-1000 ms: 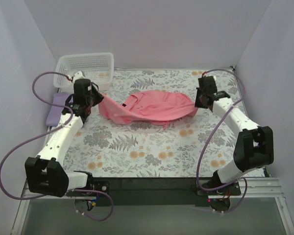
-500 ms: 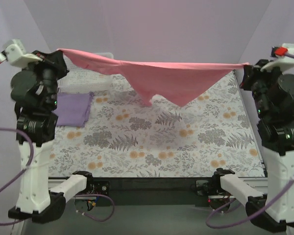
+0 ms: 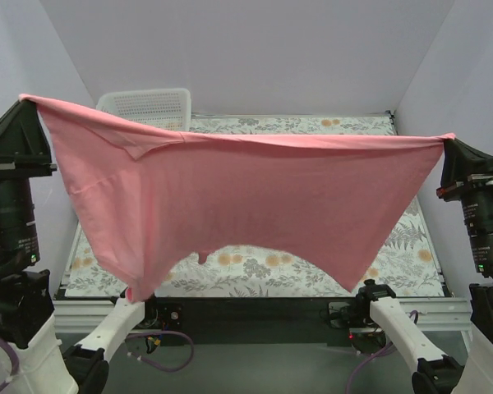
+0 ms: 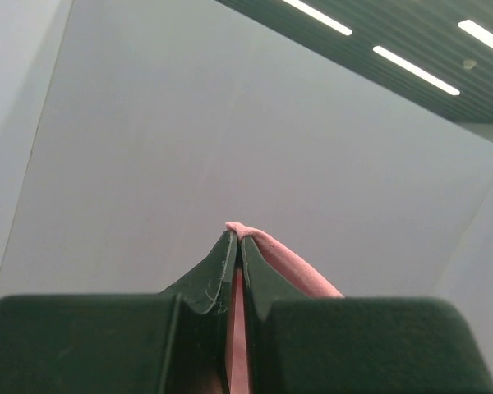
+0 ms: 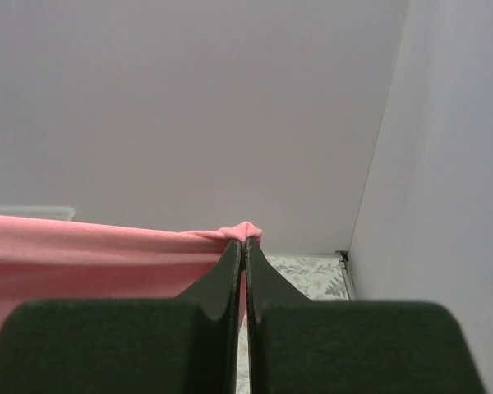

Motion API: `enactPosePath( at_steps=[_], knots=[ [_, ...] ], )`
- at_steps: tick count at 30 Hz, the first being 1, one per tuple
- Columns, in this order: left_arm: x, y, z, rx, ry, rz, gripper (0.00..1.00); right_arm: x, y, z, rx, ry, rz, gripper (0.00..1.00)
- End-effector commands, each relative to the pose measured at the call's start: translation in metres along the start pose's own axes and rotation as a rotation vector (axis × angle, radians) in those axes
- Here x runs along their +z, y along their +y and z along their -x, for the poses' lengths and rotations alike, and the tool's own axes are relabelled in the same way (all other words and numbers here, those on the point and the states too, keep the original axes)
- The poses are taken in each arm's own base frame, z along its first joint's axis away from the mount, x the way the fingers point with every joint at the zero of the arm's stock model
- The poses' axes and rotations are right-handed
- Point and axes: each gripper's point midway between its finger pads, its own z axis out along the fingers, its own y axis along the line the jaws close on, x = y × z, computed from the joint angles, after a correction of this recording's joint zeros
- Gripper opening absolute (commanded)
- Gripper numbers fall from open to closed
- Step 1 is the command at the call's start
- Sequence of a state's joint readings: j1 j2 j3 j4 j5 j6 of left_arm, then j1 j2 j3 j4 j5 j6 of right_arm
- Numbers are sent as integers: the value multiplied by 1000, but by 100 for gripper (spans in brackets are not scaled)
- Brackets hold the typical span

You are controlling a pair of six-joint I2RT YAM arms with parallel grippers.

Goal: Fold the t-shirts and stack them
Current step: Flatten the tshirt out, then fold the tshirt

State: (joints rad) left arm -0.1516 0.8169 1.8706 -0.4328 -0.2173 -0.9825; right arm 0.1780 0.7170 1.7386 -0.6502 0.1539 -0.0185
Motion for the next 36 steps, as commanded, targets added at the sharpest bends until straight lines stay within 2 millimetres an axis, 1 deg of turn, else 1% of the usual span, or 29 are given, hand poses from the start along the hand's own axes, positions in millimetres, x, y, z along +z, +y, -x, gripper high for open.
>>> enactPosePath(
  at_steps=[1,2,3,4,5,7,8,9,10,11,12,13,14,15,16,17,18,19,20,22,23,24,25,27,28,29,30,35,36],
  knots=[
    [40,16,-87,84,209,27,0,24,-7,-33,-68,107,-39,1],
    [43,24,-117,94,273,34,0,35,-4,-58,-77,170,-27,1],
    [49,30,-145,99,336,39,0,40,-3,-70,-82,201,-19,1],
    [50,34,-171,102,395,29,0,48,-1,-90,-87,251,-15,1],
    [47,47,-214,112,484,43,0,54,-1,-128,-94,341,-18,1],
    [42,66,-280,114,614,62,0,65,-4,-171,-82,409,-47,1],
    [42,71,-301,100,631,61,0,65,-9,-221,-84,506,-88,1],
    [24,91,-349,103,728,93,0,67,-11,-241,-73,533,-110,1],
    [19,102,-380,98,783,108,0,77,-9,-255,-40,526,-126,1],
    [19,107,-399,87,784,110,0,80,-10,-278,-37,558,-137,1],
    [14,116,-421,82,815,125,0,77,-10,-309,-38,619,-144,1],
    [0,130,-448,88,865,151,0,87,-9,-333,-33,653,-154,1],
    [-1,144,-479,97,898,182,0,89,-9,-350,-33,683,-164,1],
    [-6,152,-498,98,929,199,0,90,-10,-369,-38,718,-170,1],
    [-6,158,-513,100,954,212,0,98,-11,-394,-46,756,-180,1],
    [-18,175,-550,109,1032,249,0,102,-14,-405,-62,767,-201,1],
    [-20,179,-564,107,1057,259,0,105,-17,-418,-74,784,-216,1],
    [-17,182,-577,99,1073,269,0,105,-20,-442,-90,833,-228,1],
    [-27,191,-600,95,1123,288,0,115,-23,-447,-100,815,-233,1],
    [-30,195,-619,85,1153,297,0,124,-29,-468,-122,850,-243,1],
    [-25,194,-623,83,1149,294,0,128,-30,-474,-132,854,-241,1],
    [-31,198,-635,81,1174,306,0,136,-36,-476,-142,838,-248,1],
    [-31,198,-639,75,1179,305,0,143,-37,-486,-142,855,-247,1],
    [-30,198,-648,53,1190,308,0,150,-42,-496,-140,872,-253,1],
    [-32,197,-651,44,1197,306,0,149,-42,-512,-137,908,-244,1],
    [-31,196,-653,31,1197,310,0,157,-43,-512,-128,901,-240,1],
    [-32,196,-656,26,1203,314,0,157,-46,-521,-126,922,-239,1],
    [-26,183,-655,-28,1206,284,0,168,-48,-526,-88,920,-221,1],
    [-19,180,-652,-35,1194,275,0,170,-50,-525,-80,917,-227,1]
  ],
)
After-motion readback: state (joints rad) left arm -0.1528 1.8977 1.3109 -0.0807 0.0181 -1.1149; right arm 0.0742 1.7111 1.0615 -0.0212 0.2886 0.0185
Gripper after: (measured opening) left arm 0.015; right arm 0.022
